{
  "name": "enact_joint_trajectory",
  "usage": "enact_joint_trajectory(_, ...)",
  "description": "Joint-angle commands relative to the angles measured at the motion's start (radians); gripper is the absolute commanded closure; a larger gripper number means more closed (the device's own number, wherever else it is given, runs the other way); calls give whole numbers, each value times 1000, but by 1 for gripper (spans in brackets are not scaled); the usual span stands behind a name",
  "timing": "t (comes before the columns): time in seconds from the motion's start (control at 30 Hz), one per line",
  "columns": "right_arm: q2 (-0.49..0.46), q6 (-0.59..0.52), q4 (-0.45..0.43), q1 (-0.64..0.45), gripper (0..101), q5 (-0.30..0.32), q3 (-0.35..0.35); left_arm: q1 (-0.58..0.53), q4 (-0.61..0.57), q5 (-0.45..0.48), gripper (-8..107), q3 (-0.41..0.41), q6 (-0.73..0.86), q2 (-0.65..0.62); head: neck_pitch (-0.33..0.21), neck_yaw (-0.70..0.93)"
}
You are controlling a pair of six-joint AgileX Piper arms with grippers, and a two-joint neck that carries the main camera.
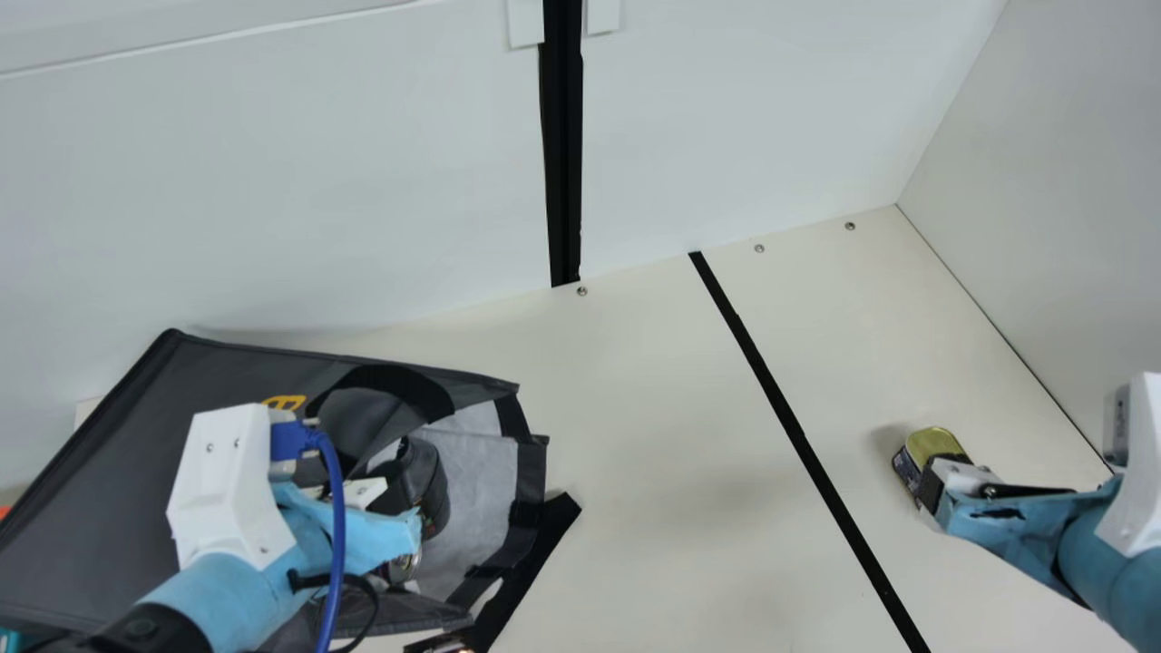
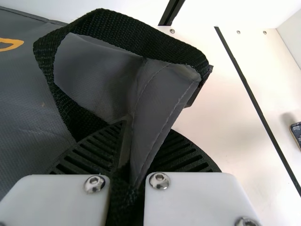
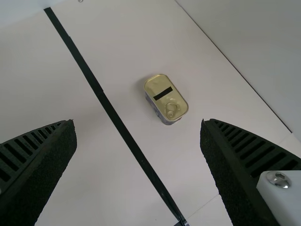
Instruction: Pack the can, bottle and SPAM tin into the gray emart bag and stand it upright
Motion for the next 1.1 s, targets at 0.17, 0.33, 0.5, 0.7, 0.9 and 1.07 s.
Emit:
enact_joint_trajectory(0.17, 40, 8, 2, 18, 6, 1, -5, 0, 0, 0, 107, 0, 0, 0, -23, -2)
enact_joint_trajectory(0.33, 66, -24, 19, -5, 6, 1, -10, 0, 0, 0, 107, 0, 0, 0, -23, -2)
enact_joint_trajectory(0.5, 90, -77, 46, -48, 6, 1, -19, 0, 0, 0, 107, 0, 0, 0, -23, -2)
enact_joint_trajectory(0.7, 123, -160, 87, -114, 6, -2, -33, 0, 0, 0, 107, 0, 0, 0, -23, -2)
enact_joint_trajectory(0.9, 166, -270, 144, -201, 6, -41, -26, 0, 0, 0, 107, 0, 0, 0, -23, -2)
enact_joint_trajectory(1.07, 206, -370, 193, -276, 6, -76, -18, 0, 0, 0, 107, 0, 0, 0, -23, -2)
